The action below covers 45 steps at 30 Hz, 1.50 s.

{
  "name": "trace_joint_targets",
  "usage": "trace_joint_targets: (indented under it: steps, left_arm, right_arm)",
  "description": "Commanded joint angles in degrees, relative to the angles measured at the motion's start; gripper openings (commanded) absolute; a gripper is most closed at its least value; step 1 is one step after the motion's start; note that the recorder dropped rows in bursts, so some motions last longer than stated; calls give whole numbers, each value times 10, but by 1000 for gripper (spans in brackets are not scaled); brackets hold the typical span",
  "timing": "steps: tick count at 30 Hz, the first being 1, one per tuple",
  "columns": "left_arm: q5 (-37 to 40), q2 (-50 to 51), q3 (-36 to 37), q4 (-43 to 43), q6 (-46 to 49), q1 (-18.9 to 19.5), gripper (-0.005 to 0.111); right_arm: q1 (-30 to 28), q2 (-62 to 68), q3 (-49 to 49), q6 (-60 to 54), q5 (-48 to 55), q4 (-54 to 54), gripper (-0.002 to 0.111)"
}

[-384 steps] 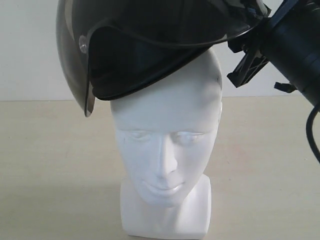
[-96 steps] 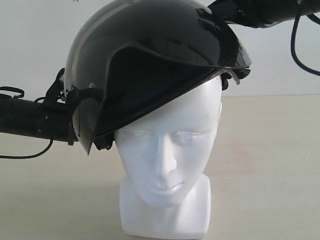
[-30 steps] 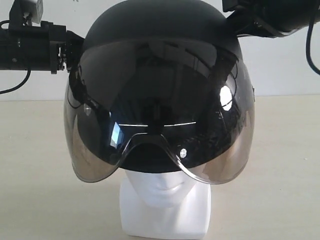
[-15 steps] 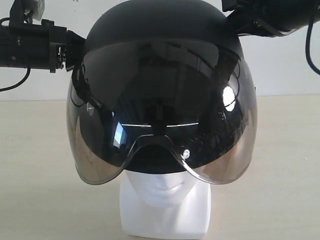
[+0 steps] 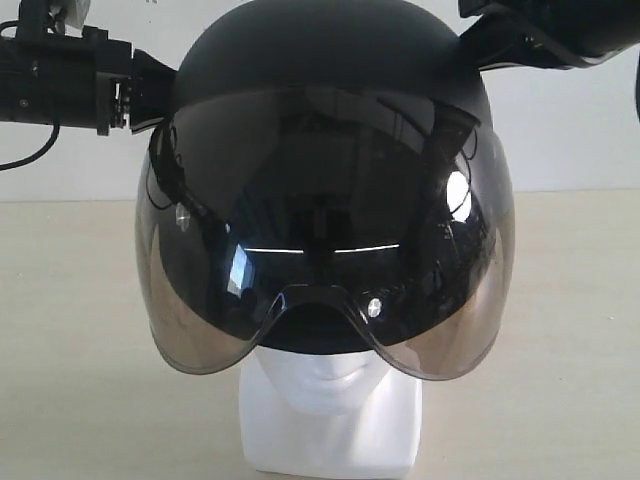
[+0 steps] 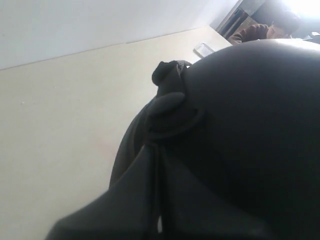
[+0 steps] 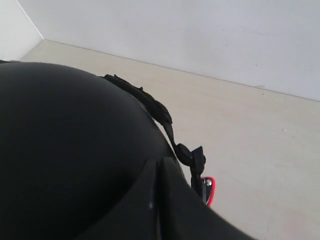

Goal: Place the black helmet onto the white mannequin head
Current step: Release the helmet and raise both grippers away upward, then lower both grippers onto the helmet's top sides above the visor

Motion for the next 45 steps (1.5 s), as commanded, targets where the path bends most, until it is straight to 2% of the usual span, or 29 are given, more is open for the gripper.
trace_joint_targets:
  steps: [1, 8, 13, 16, 19, 25, 28, 31, 32, 35, 39, 42, 45]
  left_arm:
    - [51, -8, -4, 18, -25, 18, 4]
    - [51, -12, -3, 32, -44, 93, 4]
    - [51, -40, 18, 39, -73, 161, 4]
    - [51, -77, 41, 39, -93, 177, 4]
    - [51, -130, 71, 39, -109, 177, 4]
    - [51, -232, 104, 46, -164, 176, 4]
    - [51, -291, 106, 75, -202, 165, 4]
    - [51, -341, 106, 103, -209, 135, 4]
    - [51, -368, 106, 123, -237, 113, 4]
    - [51, -401, 106, 166, -273, 81, 4]
    - [51, -420, 106, 193, -283, 47, 4]
    - [51, -418, 106, 176, -283, 29, 4]
    - [51, -417, 106, 177, -273, 28, 4]
  right_arm:
    - [4, -18, -1, 20, 23, -11, 0]
    - [4, -32, -1, 50, 21, -40, 0]
    - [4, -55, -1, 137, 40, -155, 0]
    - [4, -66, -1, 178, 89, -214, 0]
    - [4, -73, -1, 184, 134, -249, 0]
    - [4, -82, -1, 193, 162, -290, 0]
    - [4, -89, -1, 169, 170, -237, 0]
    - [5, -116, -1, 135, 149, -172, 0]
    - [5, -138, -1, 132, 160, -166, 0]
    - [5, -172, -1, 132, 189, -146, 0]
    - [5, -198, 2, 81, 188, -6, 0]
    - [40, -201, 29, 66, 143, 40, 0]
    - [85, -201, 60, 86, 101, 36, 0]
